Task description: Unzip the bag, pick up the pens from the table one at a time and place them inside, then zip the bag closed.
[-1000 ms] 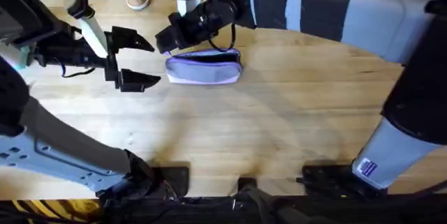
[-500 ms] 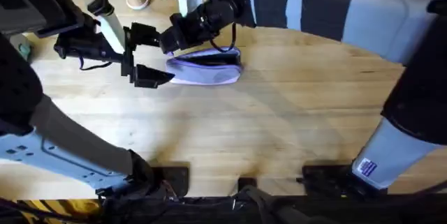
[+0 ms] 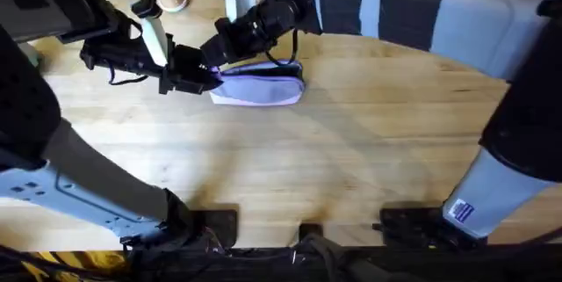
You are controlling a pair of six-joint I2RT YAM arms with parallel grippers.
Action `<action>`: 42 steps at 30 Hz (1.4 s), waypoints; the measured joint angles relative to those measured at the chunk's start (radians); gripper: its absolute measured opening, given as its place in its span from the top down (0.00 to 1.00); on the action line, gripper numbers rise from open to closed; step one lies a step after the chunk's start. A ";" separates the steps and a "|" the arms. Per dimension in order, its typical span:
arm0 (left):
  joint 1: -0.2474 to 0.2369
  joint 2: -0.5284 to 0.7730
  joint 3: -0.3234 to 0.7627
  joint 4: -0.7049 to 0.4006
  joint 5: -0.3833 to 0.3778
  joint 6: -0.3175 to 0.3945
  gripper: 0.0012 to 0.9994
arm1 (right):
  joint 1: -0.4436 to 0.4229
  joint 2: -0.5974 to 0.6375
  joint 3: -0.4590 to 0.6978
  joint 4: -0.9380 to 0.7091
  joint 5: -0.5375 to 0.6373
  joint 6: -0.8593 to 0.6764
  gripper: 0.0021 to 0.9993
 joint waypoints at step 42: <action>-0.023 0.000 0.000 0.010 0.037 -0.013 0.96 | -0.505 -0.041 0.005 -0.465 -0.002 0.001 0.97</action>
